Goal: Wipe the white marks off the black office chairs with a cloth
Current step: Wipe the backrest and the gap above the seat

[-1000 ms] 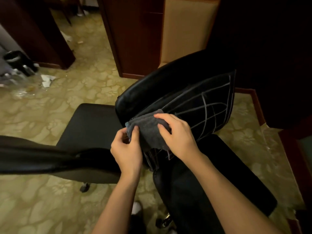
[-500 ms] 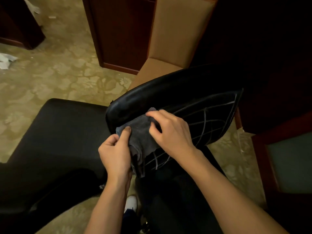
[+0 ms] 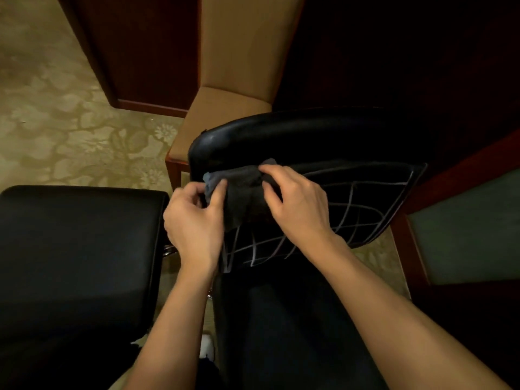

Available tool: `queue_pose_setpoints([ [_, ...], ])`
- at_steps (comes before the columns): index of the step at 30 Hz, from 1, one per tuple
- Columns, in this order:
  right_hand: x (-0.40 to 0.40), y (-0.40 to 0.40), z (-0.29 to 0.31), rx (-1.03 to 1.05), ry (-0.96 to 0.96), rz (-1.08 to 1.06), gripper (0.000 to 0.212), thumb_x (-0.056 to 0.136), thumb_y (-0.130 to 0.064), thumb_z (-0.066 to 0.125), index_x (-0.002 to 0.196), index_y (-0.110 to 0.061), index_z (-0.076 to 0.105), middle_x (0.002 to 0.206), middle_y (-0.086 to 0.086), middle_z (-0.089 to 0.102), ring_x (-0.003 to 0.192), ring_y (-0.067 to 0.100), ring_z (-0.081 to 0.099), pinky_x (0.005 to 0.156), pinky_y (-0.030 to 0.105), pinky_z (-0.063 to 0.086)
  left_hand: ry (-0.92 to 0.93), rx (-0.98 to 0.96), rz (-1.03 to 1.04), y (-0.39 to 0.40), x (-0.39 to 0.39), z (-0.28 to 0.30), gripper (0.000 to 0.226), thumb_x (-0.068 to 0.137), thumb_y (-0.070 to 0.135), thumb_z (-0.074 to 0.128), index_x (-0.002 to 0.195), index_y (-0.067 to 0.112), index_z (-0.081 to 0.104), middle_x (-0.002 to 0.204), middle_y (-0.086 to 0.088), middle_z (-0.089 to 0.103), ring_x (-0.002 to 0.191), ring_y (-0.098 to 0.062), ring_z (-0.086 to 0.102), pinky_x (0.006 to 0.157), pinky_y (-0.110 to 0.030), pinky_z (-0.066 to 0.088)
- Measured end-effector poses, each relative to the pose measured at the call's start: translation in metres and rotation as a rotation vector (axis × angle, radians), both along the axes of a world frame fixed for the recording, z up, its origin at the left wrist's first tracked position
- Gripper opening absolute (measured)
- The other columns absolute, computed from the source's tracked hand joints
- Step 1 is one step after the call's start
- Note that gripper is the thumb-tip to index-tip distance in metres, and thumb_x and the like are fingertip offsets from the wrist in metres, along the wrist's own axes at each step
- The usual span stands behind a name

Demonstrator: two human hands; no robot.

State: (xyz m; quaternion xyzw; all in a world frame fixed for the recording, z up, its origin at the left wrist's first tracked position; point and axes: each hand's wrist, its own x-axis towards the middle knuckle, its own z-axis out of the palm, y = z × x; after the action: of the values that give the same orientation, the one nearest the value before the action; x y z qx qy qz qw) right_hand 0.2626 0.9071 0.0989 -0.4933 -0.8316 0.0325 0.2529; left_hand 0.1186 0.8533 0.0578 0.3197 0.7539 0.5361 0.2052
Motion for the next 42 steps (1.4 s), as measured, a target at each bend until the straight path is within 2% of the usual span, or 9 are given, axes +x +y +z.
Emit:
queue_pose_setpoints([
  [4, 0.022, 0.022, -0.002, 0.090, 0.006, -0.099, 0.027, 0.091, -0.020, 0.065, 0.117, -0.016, 0.067, 0.095, 0.002, 0.071, 0.084, 0.025, 0.066, 0.067, 0.034, 0.050, 0.113, -0.003, -0.107, 0.031, 0.016, 0.009, 0.028, 0.089, 0.050, 0.067, 0.078, 0.024, 0.066, 0.051, 0.006, 0.047, 0.053, -0.013, 0.050, 0.053, -0.029, 0.031],
  [8, 0.051, 0.039, -0.010, 0.074, 0.039, -0.191, 0.028, 0.093, -0.023, 0.064, 0.121, -0.017, 0.064, 0.097, 0.004, 0.069, 0.078, 0.026, 0.067, 0.058, 0.028, 0.041, 0.167, -0.031, -0.199, 0.060, 0.037, 0.005, 0.027, 0.087, 0.052, 0.067, 0.081, 0.025, 0.069, 0.056, 0.007, 0.056, 0.062, -0.016, 0.060, 0.058, -0.036, 0.048],
  [12, 0.070, 0.053, -0.016, 0.087, 0.155, -0.104, 0.022, 0.093, -0.017, 0.065, 0.114, -0.012, 0.064, 0.095, 0.007, 0.061, 0.065, 0.027, 0.063, 0.052, 0.033, 0.050, 0.129, -0.007, -0.194, 0.081, 0.053, 0.003, 0.035, 0.080, 0.063, 0.062, 0.082, 0.028, 0.068, 0.062, 0.006, 0.066, 0.061, -0.017, 0.067, 0.062, -0.046, 0.058],
  [18, 0.078, 0.073, -0.020, 0.055, 0.208, -0.126, 0.013, 0.093, -0.013, 0.063, 0.105, -0.009, 0.061, 0.092, 0.008, 0.054, 0.056, 0.030, 0.058, 0.049, 0.039, 0.051, 0.294, -0.022, -0.195, 0.106, 0.068, 0.007, 0.040, 0.084, 0.064, 0.055, 0.087, 0.024, 0.060, 0.072, 0.004, 0.066, 0.068, -0.022, 0.067, 0.067, -0.046, 0.056],
  [25, 0.105, 0.074, -0.019, -0.001, 0.230, -0.269, 0.017, 0.098, -0.019, 0.059, 0.112, -0.011, 0.058, 0.105, 0.008, 0.056, 0.074, 0.022, 0.063, 0.059, 0.029, 0.050, 0.356, -0.059, -0.343, 0.135, 0.082, 0.015, 0.031, 0.083, 0.062, 0.062, 0.085, 0.031, 0.066, 0.074, 0.008, 0.069, 0.077, -0.017, 0.068, 0.068, -0.044, 0.058],
  [30, 0.126, 0.069, -0.026, -0.039, 0.147, -0.307, 0.037, 0.095, -0.020, 0.065, 0.128, -0.007, 0.054, 0.114, 0.013, 0.053, 0.071, 0.022, 0.064, 0.063, 0.033, 0.056, 0.183, -0.051, -0.495, 0.144, 0.100, -0.003, 0.034, 0.078, 0.066, 0.058, 0.093, 0.035, 0.061, 0.069, 0.008, 0.069, 0.066, -0.019, 0.070, 0.065, -0.047, 0.059],
  [33, 0.137, 0.070, -0.025, -0.015, 0.131, -0.336, 0.030, 0.094, -0.016, 0.065, 0.122, -0.006, 0.057, 0.112, 0.014, 0.051, 0.066, 0.023, 0.061, 0.058, 0.036, 0.057, 0.108, -0.059, -0.493, 0.149, 0.112, -0.007, 0.038, 0.074, 0.066, 0.059, 0.085, 0.029, 0.063, 0.064, 0.007, 0.069, 0.066, -0.021, 0.069, 0.066, -0.048, 0.059],
  [37, 0.146, 0.081, -0.022, 0.106, 0.014, -0.447, 0.023, 0.091, -0.020, 0.069, 0.111, -0.009, 0.063, 0.098, 0.012, 0.053, 0.054, 0.014, 0.046, 0.044, 0.027, 0.043, 0.238, 0.008, -0.459, 0.167, 0.128, 0.004, 0.023, 0.086, 0.050, 0.067, 0.082, 0.028, 0.060, 0.060, 0.009, 0.060, 0.070, -0.019, 0.065, 0.066, -0.041, 0.054],
  [42, 0.151, 0.082, -0.034, 0.194, -0.053, -0.465, 0.015, 0.094, -0.020, 0.066, 0.105, -0.010, 0.067, 0.075, 0.003, 0.062, 0.046, 0.020, 0.055, 0.045, 0.023, 0.028, 0.352, 0.121, -0.485, 0.169, 0.138, -0.001, 0.026, 0.095, 0.044, 0.059, 0.099, 0.018, 0.061, 0.068, 0.006, 0.061, 0.070, -0.025, 0.063, 0.065, -0.045, 0.051],
])
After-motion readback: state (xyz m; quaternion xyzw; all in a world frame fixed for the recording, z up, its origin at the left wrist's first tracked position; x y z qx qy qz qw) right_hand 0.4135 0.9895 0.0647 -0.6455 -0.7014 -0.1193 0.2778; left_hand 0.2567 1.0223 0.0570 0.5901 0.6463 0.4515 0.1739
